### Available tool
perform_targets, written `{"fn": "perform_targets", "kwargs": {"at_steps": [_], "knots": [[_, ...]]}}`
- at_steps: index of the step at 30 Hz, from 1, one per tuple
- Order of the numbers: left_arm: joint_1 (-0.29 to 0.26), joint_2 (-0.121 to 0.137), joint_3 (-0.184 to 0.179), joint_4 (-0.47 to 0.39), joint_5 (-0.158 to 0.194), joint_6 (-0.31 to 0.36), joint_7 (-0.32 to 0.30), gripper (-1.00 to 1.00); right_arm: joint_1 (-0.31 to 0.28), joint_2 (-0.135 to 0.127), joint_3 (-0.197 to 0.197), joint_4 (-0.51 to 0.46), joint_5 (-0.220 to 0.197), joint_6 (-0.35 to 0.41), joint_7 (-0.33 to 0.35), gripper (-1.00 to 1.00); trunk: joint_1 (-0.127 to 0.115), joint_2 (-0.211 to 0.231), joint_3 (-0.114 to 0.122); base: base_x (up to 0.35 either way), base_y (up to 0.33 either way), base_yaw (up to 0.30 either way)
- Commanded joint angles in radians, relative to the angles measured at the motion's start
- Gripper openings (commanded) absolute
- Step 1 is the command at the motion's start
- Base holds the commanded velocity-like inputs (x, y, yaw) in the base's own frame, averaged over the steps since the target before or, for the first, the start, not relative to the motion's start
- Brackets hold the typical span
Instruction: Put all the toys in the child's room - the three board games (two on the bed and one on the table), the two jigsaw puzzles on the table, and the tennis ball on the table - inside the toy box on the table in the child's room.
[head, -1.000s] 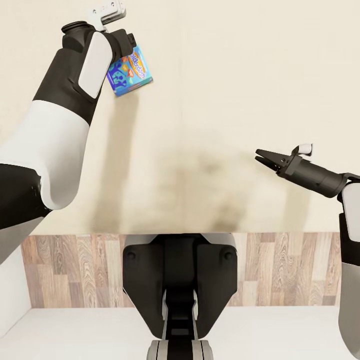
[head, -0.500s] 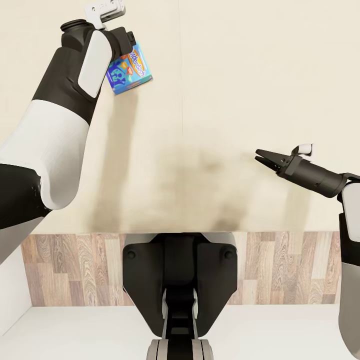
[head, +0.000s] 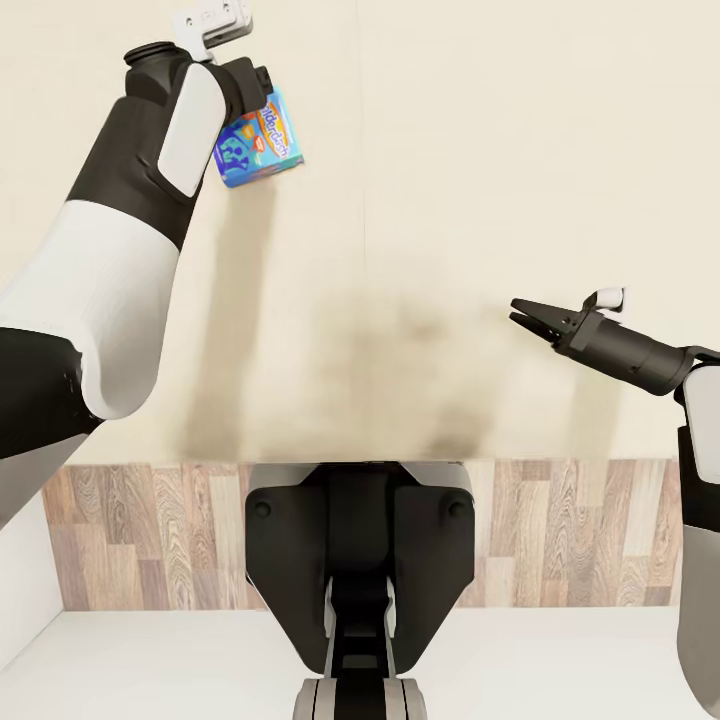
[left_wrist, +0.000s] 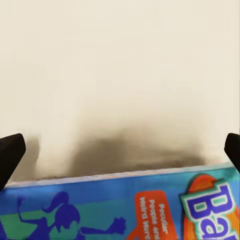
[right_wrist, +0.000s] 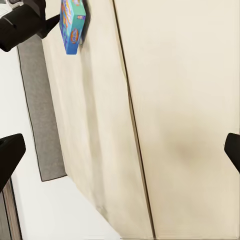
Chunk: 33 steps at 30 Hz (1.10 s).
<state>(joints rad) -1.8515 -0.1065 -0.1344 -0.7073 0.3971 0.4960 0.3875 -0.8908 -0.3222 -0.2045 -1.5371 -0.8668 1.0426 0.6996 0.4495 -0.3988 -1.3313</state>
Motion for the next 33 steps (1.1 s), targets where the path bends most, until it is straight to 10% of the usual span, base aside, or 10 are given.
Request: {"fn": "perform_targets", "kwargs": {"at_steps": [1,33], "knots": [[0.0,0.001,-0.004,0.0,0.016,0.002,0.01,1.0,0.0,0.0,-0.001,0.0,0.005,0.005,0.006,1.0,0.001,-0.001,-0.001,-0.183,0.0,0.0],[0.0,0.002,-0.005,0.0,0.017,-0.019,0.01,1.0,0.0,0.0,0.0,0.0,0.005,0.005,0.006,1.0,0.001,-0.001,-0.001,-0.034,0.0,0.0]]}}
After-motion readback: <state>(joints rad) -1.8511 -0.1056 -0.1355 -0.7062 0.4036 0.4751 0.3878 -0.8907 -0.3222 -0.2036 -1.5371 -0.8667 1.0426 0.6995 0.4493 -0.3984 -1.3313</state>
